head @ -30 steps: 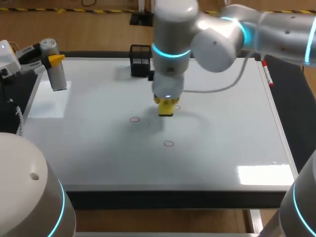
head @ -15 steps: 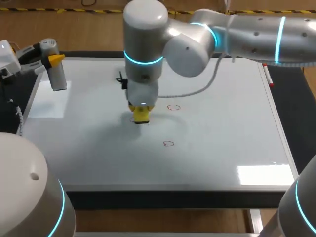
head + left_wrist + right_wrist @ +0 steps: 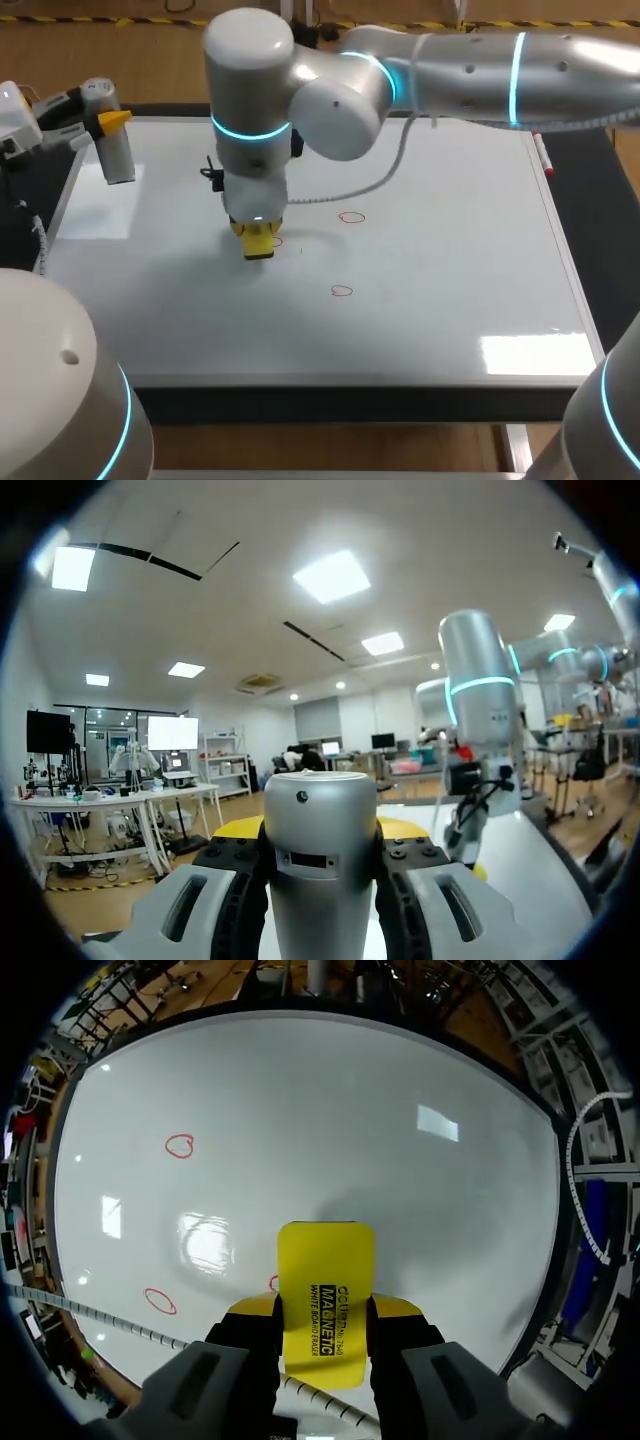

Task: Pick up the inspection probe, press it on each red-marked spot on the whiteboard one by one, put down the probe, pick up the eraser, and wipe off all the red marks.

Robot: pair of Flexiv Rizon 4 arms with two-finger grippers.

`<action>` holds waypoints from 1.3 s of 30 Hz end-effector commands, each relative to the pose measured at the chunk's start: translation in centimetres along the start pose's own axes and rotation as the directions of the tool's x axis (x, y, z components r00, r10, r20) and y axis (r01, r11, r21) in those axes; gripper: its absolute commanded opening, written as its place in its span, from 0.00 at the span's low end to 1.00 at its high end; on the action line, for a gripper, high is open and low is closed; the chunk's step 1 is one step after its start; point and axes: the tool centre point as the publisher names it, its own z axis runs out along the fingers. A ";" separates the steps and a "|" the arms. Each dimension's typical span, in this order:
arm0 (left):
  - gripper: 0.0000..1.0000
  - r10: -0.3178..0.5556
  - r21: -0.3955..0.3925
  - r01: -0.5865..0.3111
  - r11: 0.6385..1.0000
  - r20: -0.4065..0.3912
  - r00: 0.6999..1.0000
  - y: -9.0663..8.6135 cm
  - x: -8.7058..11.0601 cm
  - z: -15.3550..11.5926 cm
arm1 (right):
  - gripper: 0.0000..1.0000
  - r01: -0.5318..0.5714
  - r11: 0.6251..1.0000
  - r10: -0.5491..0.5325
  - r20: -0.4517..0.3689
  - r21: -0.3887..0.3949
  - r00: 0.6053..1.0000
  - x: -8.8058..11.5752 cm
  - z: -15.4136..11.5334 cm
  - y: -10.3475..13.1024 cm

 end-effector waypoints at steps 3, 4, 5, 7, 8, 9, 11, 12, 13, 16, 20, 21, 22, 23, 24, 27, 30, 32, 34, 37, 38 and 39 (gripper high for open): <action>0.00 0.001 -0.001 -0.001 1.000 0.001 1.000 -0.1 0.0 0.0 | 0.00 0.017 1.000 -0.017 -0.025 -0.013 1.000 -1.2 1.1 -0.3; 0.00 0.001 -0.001 -0.001 1.000 0.001 1.000 -0.1 0.0 0.0 | 0.00 0.017 1.000 -0.018 -0.024 -0.014 1.000 -1.3 1.2 -0.3; 0.00 0.001 -0.001 -0.001 1.000 0.001 1.000 -0.1 0.0 0.0 | 0.00 0.020 1.000 -0.020 -0.019 -0.014 1.000 -1.3 1.3 -0.3; 0.00 0.001 -0.001 -0.001 1.000 0.001 1.000 -0.1 0.0 0.0 | 0.00 0.022 1.000 -0.022 -0.013 -0.016 1.000 -1.4 1.6 -0.3; 0.00 0.001 -0.001 -0.001 1.000 0.001 1.000 -0.1 0.0 0.0 | 0.00 0.021 1.000 -0.021 -0.013 -0.018 1.000 -1.5 1.7 -0.4; 0.00 0.001 -0.001 -0.001 1.000 0.001 1.000 -0.1 0.0 0.0 | 0.00 0.021 1.000 -0.021 -0.011 -0.021 1.000 -1.5 1.8 -0.4; 0.00 0.001 -0.001 -0.001 1.000 0.001 1.000 -0.1 0.0 0.0 | 0.00 0.021 0.999 -0.021 -0.010 -0.026 1.000 -1.6 2.0 -0.4; 0.00 0.001 -0.001 -0.001 1.000 0.001 1.000 -0.1 0.0 0.0 | 0.00 0.023 0.999 -0.024 -0.006 -0.033 1.000 -1.6 2.1 -0.4; 0.00 0.001 -0.001 -0.001 1.000 0.001 1.000 -0.1 0.0 0.0 | 0.00 0.023 0.999 -0.024 -0.006 -0.034 1.000 -1.6 2.2 -0.4; 0.00 0.001 -0.001 -0.001 1.000 0.001 1.000 -0.1 0.0 0.0 | 0.00 0.021 0.999 -0.022 -0.007 -0.040 1.000 -1.4 2.5 -0.4; 0.00 0.001 -0.001 -0.001 1.000 0.001 1.000 -0.1 0.0 0.0 | 0.00 0.022 0.999 -0.022 -0.012 -0.044 1.000 -1.2 2.7 -0.4; 0.00 0.001 -0.001 -0.001 1.000 0.001 1.000 -0.1 0.0 0.0 | 0.00 0.020 0.999 -0.021 -0.014 -0.047 1.000 -1.1 2.8 -0.3; 0.00 0.001 -0.001 -0.001 1.000 0.001 1.000 -0.1 0.0 0.0 | 0.00 0.019 0.999 -0.020 -0.014 -0.049 1.000 -1.0 2.9 -0.3; 0.00 0.001 -0.001 -0.001 1.000 0.001 1.000 -0.1 0.0 0.0 | 0.00 0.018 0.999 -0.019 -0.016 -0.050 1.000 -0.9 2.9 -0.3; 0.00 0.001 -0.001 -0.001 1.000 0.001 1.000 -0.1 0.0 0.0 | 0.00 0.016 0.999 -0.017 -0.018 -0.051 1.000 -0.7 3.0 -0.3; 0.00 0.001 -0.001 -0.001 1.000 0.001 1.000 -0.1 0.0 0.0 | 0.00 0.009 0.998 -0.010 -0.027 -0.054 1.000 -0.2 3.2 -0.2; 0.00 0.001 -0.001 -0.001 1.000 0.001 1.000 -0.1 0.0 0.0 | 0.00 0.000 0.999 -0.001 -0.033 -0.054 0.999 0.4 3.3 -0.2; 0.00 0.001 -0.001 -0.001 1.000 0.001 1.000 -0.1 0.0 0.0 | 0.00 -0.009 0.999 0.007 -0.036 -0.054 0.999 0.9 3.3 -0.3; 0.00 0.001 -0.001 -0.001 1.000 0.001 1.000 -0.1 0.0 0.0 | 0.00 -0.020 0.998 0.018 -0.037 -0.052 0.999 1.4 3.3 -0.3; 0.00 0.001 -0.001 -0.001 1.000 0.001 1.000 -0.1 0.0 0.0 | 0.00 -0.036 0.998 0.034 -0.040 -0.049 0.999 2.3 3.2 -0.4; 0.00 0.001 -0.001 -0.001 1.000 0.001 1.000 -0.1 0.0 0.0 | 0.00 -0.041 0.998 0.039 -0.042 -0.047 0.998 2.5 3.2 -0.4; 0.00 0.001 -0.001 -0.001 1.000 0.001 1.000 -0.1 0.0 0.0 | 0.00 -0.044 0.998 0.042 -0.045 -0.046 0.998 2.8 3.1 -0.4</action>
